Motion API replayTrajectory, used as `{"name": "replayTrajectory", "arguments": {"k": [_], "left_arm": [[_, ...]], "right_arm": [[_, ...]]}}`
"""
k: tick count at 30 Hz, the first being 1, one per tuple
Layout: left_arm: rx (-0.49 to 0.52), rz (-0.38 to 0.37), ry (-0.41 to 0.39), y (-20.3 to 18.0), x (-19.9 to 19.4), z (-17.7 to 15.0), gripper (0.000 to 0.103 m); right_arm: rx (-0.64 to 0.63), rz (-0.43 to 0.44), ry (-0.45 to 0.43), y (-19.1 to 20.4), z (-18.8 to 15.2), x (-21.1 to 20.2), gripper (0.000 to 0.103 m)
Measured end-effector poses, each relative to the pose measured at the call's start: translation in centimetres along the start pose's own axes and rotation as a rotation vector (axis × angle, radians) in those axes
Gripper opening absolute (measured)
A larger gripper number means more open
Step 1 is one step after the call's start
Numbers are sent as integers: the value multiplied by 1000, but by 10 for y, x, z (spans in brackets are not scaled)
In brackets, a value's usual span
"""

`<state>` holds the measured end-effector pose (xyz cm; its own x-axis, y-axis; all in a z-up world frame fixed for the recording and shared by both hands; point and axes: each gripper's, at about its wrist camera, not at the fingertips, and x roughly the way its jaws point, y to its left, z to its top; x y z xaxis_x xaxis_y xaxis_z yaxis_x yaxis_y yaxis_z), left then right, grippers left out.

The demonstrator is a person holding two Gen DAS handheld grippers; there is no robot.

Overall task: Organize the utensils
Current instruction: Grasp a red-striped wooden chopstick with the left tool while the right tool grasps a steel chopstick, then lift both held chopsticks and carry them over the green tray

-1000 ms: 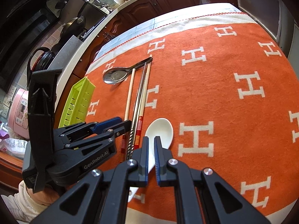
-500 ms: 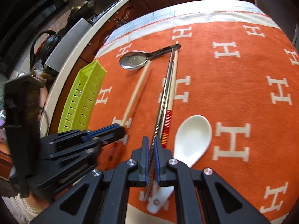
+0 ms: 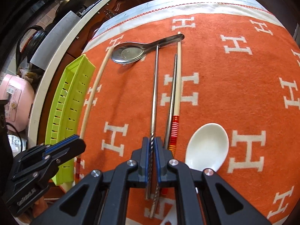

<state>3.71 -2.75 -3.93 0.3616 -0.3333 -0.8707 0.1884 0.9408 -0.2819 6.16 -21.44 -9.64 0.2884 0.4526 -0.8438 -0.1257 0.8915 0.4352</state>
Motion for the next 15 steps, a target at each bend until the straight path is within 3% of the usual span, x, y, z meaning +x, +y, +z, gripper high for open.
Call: {"name": "replayTrajectory", "arguments": {"k": [12,15], "left_arm": [[-34,-27,-48,14,-23,-5,3],[-44,-29,-66,18,-31,-6,3]], "right_arm": [[-92,-198,-28,34,3,10,7],[-19,-150,-6,26,6,9,6]]}}
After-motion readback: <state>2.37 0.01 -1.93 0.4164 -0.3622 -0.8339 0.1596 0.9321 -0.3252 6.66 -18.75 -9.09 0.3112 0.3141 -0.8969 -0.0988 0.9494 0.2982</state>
